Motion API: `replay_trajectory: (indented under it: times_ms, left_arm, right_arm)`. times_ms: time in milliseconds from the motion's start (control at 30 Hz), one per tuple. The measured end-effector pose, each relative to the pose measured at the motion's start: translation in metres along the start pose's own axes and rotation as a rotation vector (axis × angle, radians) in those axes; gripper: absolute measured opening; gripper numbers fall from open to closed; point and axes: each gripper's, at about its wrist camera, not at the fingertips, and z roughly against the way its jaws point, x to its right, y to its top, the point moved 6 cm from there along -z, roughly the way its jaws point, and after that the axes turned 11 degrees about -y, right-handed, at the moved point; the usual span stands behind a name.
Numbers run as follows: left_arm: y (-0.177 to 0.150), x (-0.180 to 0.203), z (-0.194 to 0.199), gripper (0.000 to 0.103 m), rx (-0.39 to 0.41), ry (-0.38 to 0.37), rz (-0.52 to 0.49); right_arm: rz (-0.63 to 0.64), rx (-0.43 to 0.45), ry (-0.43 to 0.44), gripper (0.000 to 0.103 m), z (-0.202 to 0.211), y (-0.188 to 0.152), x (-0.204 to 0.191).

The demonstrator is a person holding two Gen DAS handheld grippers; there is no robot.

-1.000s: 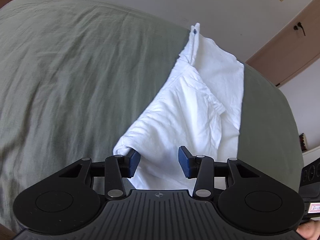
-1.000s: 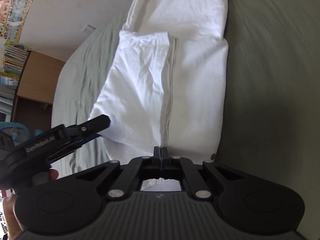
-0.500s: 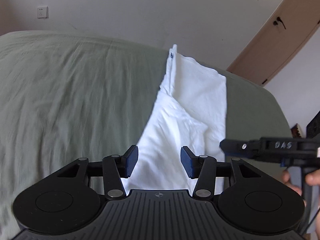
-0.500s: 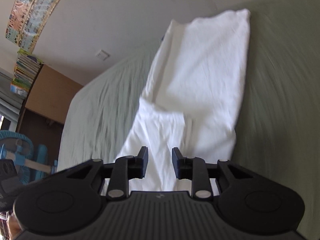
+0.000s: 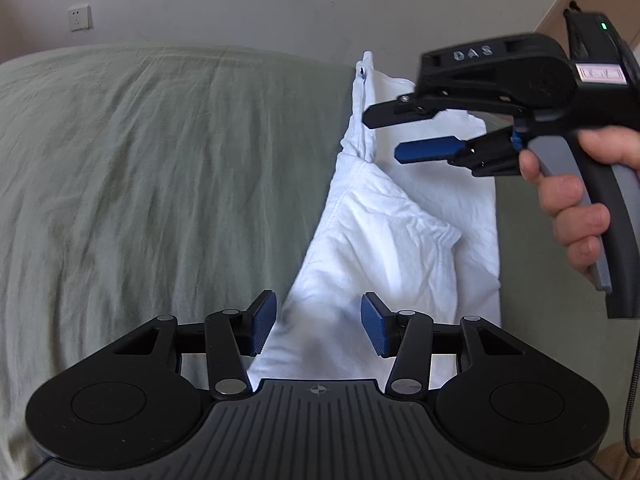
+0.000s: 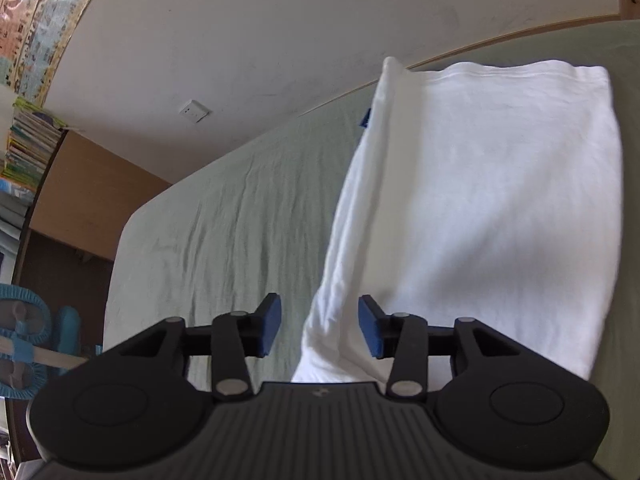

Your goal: Fold clothes

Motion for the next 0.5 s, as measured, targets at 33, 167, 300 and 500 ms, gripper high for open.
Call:
replay_trajectory:
  times_ms: [33,167,300,500]
  left_arm:
    - [-0.001,-0.002,-0.002,0.046,-0.008,0.003,0.003]
    - [-0.005,-0.008,-0.003,0.046,-0.017,0.012,0.008]
    - [-0.007,-0.012,0.000,0.046,-0.013,0.032,0.002]
    - [-0.014,-0.021,-0.002,0.046,-0.019,0.049,-0.007]
  right_arm:
    - [0.009,-0.008,-0.029,0.046,-0.004,0.000,-0.002]
    - [0.079,-0.055,-0.078,0.013,-0.025,-0.002,-0.013]
    - [0.106,-0.060,-0.062,0.008,-0.036,0.003,-0.030]
    - [0.098,-0.093,-0.080,0.008,-0.058,0.002,-0.031]
